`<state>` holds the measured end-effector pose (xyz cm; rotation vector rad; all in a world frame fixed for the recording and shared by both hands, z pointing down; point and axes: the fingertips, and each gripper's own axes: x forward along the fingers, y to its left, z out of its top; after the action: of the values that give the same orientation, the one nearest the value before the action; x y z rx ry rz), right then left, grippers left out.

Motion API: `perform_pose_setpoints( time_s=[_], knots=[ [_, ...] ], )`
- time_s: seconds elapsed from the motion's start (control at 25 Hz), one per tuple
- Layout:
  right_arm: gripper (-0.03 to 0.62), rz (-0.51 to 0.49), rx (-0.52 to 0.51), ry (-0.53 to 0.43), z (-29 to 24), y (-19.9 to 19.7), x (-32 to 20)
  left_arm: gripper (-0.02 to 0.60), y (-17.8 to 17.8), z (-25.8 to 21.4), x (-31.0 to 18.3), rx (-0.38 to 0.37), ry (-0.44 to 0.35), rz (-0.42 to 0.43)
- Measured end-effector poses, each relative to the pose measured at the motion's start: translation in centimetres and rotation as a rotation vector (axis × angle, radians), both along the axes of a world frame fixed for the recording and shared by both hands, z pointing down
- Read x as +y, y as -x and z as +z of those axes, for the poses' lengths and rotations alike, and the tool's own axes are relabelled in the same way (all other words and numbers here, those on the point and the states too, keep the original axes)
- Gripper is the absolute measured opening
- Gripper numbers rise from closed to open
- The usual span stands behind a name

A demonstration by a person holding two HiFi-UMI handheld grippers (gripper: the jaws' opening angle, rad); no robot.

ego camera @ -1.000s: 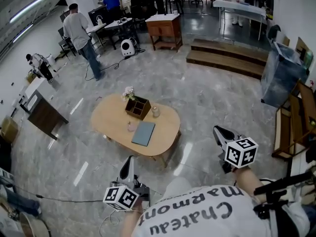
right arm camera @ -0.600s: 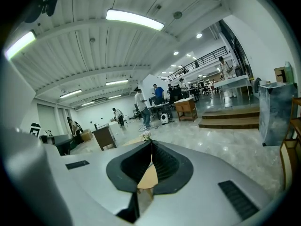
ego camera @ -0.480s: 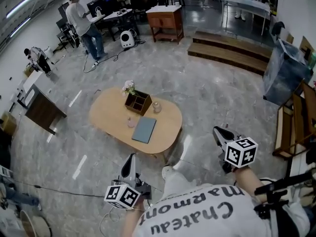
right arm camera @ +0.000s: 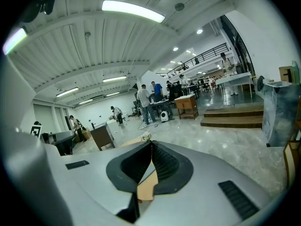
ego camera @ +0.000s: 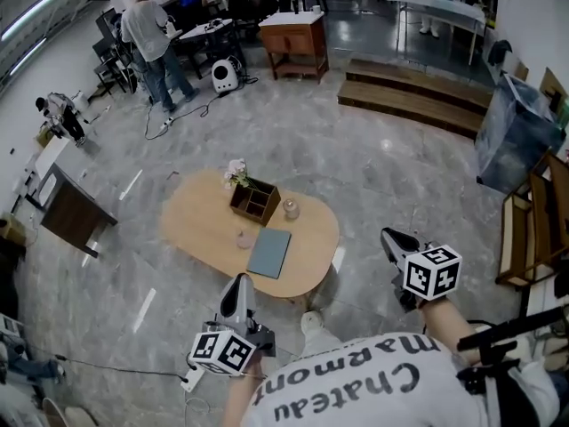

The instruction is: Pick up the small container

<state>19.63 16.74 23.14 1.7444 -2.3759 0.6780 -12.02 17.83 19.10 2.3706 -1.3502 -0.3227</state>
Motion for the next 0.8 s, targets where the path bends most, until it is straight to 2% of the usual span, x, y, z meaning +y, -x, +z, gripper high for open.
perform_pose_setpoints(
  time_s=[0.4, 0.8],
  knots=[
    [0.014, 0.034, -0.008, -0.032, -2.0, 3.9, -7.7, 0.014, 3.6, -2.3, -9.0, -0.008, -0.043, 0.056],
    [0.014, 0.072, -0.014, -0.057, -2.3, 6.5, -13.8, 0.014, 7.1, -1.7, -16.1, 0.009, -0.031, 0.067]
  ],
)
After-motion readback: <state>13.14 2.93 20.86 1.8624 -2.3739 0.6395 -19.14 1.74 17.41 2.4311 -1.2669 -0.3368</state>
